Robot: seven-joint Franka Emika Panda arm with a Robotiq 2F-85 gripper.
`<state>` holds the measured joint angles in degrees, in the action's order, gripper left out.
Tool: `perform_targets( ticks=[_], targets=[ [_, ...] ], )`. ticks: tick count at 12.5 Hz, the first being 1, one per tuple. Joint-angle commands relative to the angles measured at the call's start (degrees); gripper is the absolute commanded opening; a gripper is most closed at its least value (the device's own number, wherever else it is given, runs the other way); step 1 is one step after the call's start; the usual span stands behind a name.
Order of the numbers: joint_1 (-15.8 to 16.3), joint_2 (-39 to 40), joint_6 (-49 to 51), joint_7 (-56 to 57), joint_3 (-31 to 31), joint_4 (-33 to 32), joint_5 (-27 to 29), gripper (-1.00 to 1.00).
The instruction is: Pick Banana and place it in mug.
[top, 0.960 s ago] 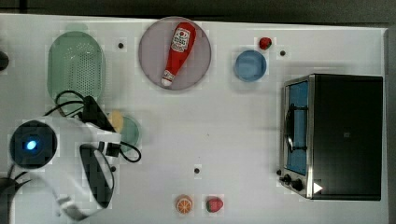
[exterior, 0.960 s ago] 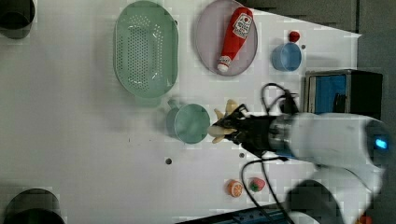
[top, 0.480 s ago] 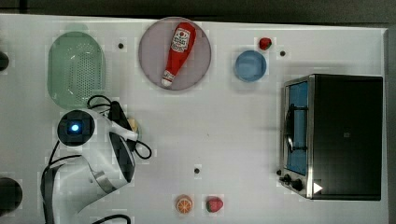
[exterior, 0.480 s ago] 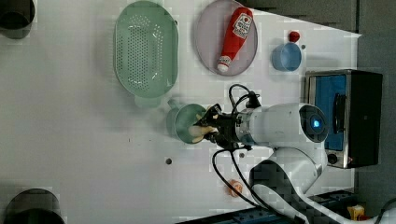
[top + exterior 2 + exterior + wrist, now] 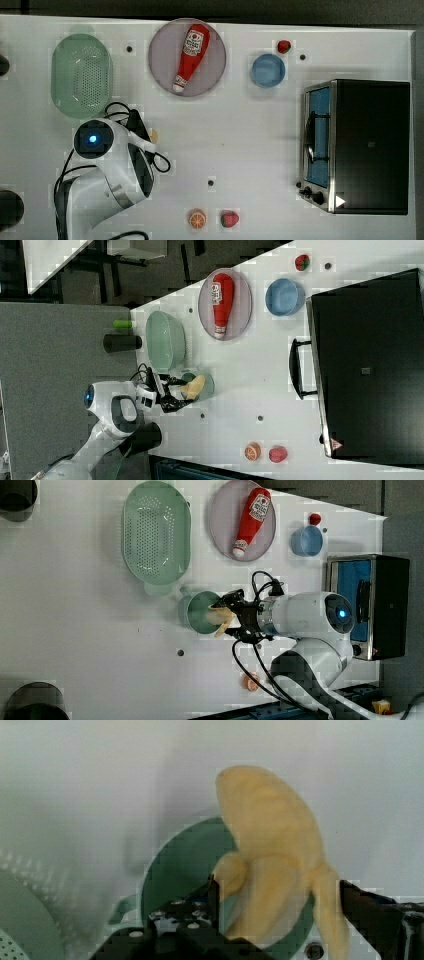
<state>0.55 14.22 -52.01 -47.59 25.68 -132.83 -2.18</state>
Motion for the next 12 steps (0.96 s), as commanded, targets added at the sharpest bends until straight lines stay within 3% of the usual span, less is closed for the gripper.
perform_targets(
  ticks=[1, 3, 6, 9, 12],
  targets=[
    [1.02, -3.32, -0.68, -3.67, 1.37, 0.79, -0.64, 1.00],
    [0.86, -5.00, -2.33, -3.64, 1.03, 1.86, -0.47, 1.00],
    [0.03, -11.51, 3.34, -2.83, -1.37, 2.62, -0.45, 1.00],
    [-0.93, -19.76, 18.06, 10.61, -6.97, 6.30, -0.44, 1.00],
    [-1.75, -24.29, 25.92, 23.55, -14.63, 11.29, -0.44, 1.00]
  ],
)
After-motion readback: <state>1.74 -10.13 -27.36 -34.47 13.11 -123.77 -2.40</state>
